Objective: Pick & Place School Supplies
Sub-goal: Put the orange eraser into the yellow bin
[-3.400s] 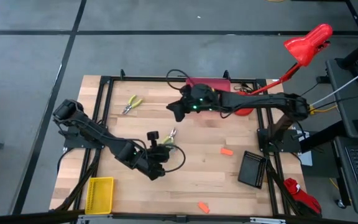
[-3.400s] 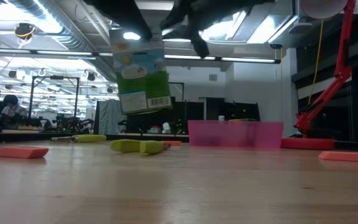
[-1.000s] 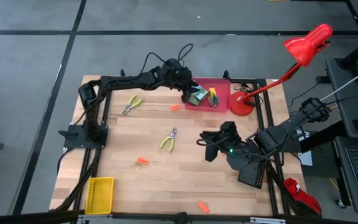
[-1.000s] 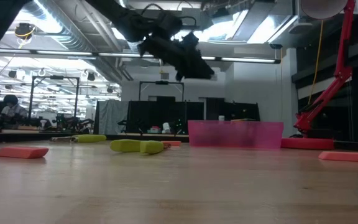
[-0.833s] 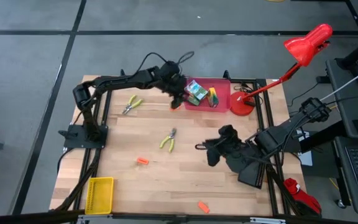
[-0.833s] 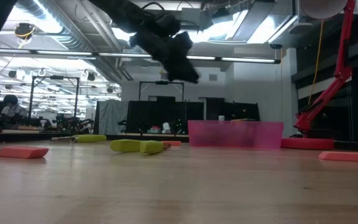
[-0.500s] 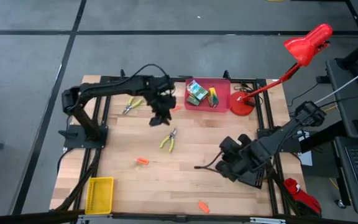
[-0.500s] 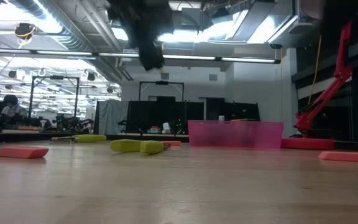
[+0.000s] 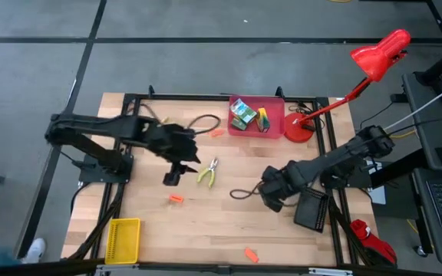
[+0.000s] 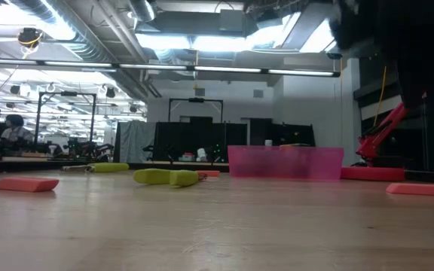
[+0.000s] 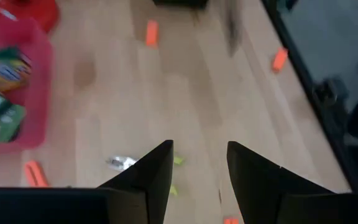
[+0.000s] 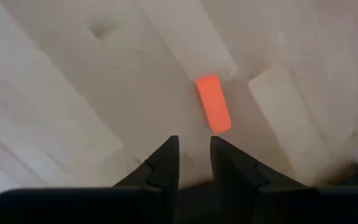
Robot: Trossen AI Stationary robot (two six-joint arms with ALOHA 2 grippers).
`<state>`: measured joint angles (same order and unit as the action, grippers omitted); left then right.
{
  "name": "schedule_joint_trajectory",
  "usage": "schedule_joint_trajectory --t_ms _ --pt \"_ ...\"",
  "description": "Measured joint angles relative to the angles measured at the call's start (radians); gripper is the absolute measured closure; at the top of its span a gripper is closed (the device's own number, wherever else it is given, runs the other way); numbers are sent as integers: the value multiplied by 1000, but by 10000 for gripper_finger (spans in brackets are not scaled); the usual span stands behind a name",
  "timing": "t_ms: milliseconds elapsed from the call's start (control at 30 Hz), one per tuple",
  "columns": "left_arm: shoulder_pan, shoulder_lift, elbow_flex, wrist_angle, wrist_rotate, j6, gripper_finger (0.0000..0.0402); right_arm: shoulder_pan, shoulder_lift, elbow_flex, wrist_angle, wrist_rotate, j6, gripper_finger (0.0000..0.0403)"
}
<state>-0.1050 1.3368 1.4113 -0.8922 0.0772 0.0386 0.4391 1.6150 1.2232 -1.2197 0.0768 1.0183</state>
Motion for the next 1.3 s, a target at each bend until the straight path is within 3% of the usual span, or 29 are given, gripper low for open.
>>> schedule_joint_trajectory --t_ms 100,200,333,500,633,800,1033,1300 --pt "-65 -49 0 6 -84 -75 252 -34 -5 -83 67 -70 -34 293" --pt "-131 -67 0 17 -136 -153 252 -38 -34 -160 252 -121 -99 276" --pt "-221 -64 0 66 -209 -244 252 -28 -74 -248 389 -130 -201 259" --pt "-319 -37 0 160 -324 -374 252 -23 -141 -320 371 -152 -285 250" --pt "-381 -10 1 197 -405 -494 251 -22 -223 -361 335 -104 -331 245" --pt "-413 26 1 288 -423 -629 251 -23 -356 -439 356 -69 -362 233" --pt "-459 38 1 291 -538 -689 251 -23 -559 -567 413 -92 -354 222" --pt "-497 38 1 196 -616 -672 251 -7 -568 -604 451 22 -424 222"
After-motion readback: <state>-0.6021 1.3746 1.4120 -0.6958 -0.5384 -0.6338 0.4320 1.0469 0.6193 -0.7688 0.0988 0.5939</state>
